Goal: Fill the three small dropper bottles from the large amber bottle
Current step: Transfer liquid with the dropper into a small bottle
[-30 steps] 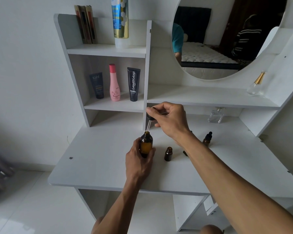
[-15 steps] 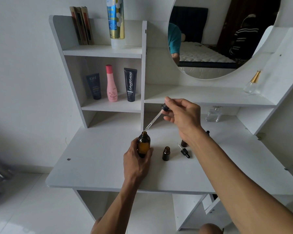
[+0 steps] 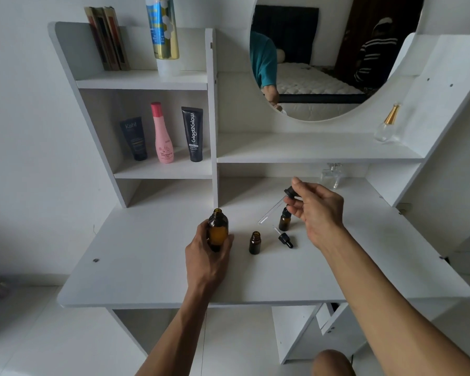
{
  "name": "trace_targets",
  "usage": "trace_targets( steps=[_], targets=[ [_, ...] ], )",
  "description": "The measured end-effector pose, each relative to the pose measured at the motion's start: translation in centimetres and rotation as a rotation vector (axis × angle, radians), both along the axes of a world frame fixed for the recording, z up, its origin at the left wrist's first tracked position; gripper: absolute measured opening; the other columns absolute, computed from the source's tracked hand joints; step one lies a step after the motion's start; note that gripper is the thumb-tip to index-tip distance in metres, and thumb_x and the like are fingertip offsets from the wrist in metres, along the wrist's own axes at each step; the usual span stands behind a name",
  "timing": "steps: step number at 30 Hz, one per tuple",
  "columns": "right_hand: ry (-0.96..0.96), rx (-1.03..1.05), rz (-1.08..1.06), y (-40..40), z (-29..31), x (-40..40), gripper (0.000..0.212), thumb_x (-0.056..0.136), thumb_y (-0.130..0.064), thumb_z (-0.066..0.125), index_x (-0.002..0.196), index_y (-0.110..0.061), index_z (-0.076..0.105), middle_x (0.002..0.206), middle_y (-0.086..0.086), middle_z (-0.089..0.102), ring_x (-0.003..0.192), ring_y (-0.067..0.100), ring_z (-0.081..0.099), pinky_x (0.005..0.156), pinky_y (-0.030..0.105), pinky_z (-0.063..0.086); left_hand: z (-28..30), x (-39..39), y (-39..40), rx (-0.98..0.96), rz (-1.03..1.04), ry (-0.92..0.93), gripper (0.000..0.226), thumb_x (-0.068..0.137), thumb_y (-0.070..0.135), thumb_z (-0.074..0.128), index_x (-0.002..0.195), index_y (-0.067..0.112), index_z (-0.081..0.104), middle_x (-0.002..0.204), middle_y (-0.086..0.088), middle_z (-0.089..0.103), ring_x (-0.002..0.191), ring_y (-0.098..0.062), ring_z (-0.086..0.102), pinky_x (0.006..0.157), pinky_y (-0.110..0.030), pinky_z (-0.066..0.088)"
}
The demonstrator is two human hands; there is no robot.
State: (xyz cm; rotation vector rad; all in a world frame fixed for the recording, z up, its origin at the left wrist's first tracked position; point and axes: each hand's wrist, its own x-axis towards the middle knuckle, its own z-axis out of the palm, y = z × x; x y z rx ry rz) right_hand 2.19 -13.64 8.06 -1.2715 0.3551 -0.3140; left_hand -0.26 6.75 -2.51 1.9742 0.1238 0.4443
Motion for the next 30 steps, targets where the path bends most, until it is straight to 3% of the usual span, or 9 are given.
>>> trace_targets(
  steps=[5,10,21,30],
  targets=[
    [0.013,-0.005,0.001,-0.1,-1.0,-0.1,0.015,0.086,-0.02,0.079,0.083,-0.009,0.069,0.078,0.008,0.071,0.065,0.021,0.071,0.057,0.028,0.057,0.1,0.0,-0.1,0.009,0.012,-0.002,0.042,0.083,0.032,0.077,0.12,0.025,0.059,0.09,0.014,0.065,0.077,-0.006,0.059,0.064,0.001,0.037],
    [0.022,-0.014,0.002,-0.1,-1.4,-0.2,0.016,0.086,-0.02,0.08,0.081,-0.009,0.069,0.077,0.007,0.071,0.066,0.021,0.071,0.058,0.028,0.057,0.2,-0.1,-0.1,0.023,0.01,0.0,0.043,0.083,0.031,0.078,0.12,0.023,0.06,0.088,0.015,0.064,0.073,0.011,0.055,0.063,0.003,0.034],
    [0.027,-0.021,0.017,-0.2,-1.6,-0.1,0.016,0.086,-0.022,0.08,0.084,-0.01,0.069,0.079,0.008,0.072,0.067,0.021,0.072,0.058,0.027,0.057,0.4,-0.3,-0.2,0.013,0.006,0.008,0.041,0.083,0.03,0.077,0.12,0.023,0.06,0.088,0.014,0.064,0.072,0.017,0.055,0.063,0.002,0.036],
    [0.029,-0.033,0.017,-0.1,-1.5,0.1,0.017,0.084,-0.023,0.081,0.082,-0.01,0.07,0.08,0.008,0.072,0.067,0.023,0.073,0.058,0.028,0.056,0.4,-0.2,-0.1,0.015,0.013,0.019,0.04,0.082,0.033,0.076,0.118,0.026,0.06,0.088,0.014,0.065,0.075,0.012,0.057,0.061,0.0,0.038]
  ],
)
